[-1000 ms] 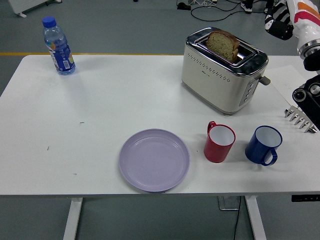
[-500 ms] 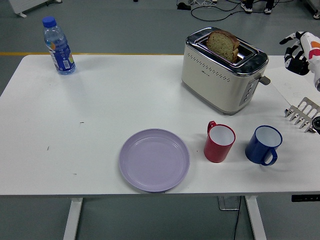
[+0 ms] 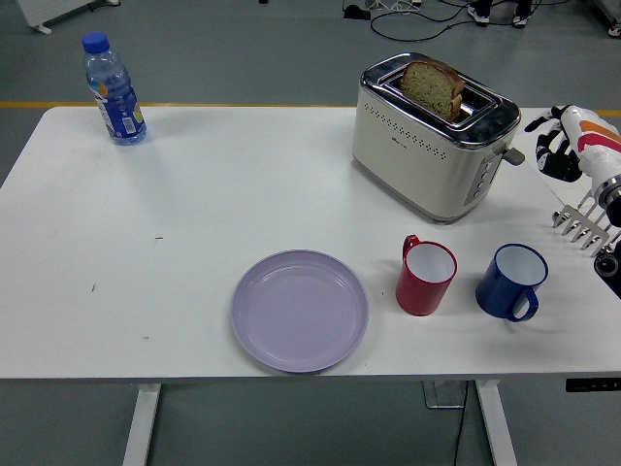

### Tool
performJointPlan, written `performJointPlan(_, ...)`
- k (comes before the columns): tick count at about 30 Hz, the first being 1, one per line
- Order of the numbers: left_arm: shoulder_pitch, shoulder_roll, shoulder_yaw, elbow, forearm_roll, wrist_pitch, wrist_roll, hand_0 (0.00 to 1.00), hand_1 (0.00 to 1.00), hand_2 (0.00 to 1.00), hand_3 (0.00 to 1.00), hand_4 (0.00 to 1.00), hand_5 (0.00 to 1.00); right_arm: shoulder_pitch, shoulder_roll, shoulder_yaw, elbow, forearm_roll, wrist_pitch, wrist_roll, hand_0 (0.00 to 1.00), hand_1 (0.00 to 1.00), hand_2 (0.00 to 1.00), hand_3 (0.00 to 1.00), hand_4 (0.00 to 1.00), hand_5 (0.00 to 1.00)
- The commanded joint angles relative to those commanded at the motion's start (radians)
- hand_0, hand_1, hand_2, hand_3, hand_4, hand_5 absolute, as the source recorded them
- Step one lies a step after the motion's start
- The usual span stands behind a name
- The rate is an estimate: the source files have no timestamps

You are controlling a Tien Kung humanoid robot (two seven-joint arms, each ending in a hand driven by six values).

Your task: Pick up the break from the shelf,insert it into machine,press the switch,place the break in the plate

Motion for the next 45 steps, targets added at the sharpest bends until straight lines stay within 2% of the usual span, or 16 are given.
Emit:
performJointPlan(16,0.007,0.0,-0.004,0.0,0.013,-0.003,0.005,0.629,0.477,0.474,0.511,0.267,0.813,-0.01,0.025,-0.005,-0.039,-0.012,0.011,-0.014,0.237,0.236,0.346,0.586,0.372,0.002)
performJointPlan(26,0.006,0.0,-0.001,0.0,0.007,-0.003,0.003,0.629,0.477,0.47,0.512,0.269,0.813,0.0,0.059,-0.007,-0.07,-0.023,0.005,-0.026,0.237,0.234,0.344,0.585,0.368,0.002)
performJointPlan(45,0.002,0.0,0.004,0.0,-0.003,-0.003,0.001,0.629,0.477,0.469,0.51,0.269,0.814,0.005,0.092,-0.009,-0.112,-0.04,-0.001,-0.044,0.236,0.234,0.343,0.584,0.363,0.002)
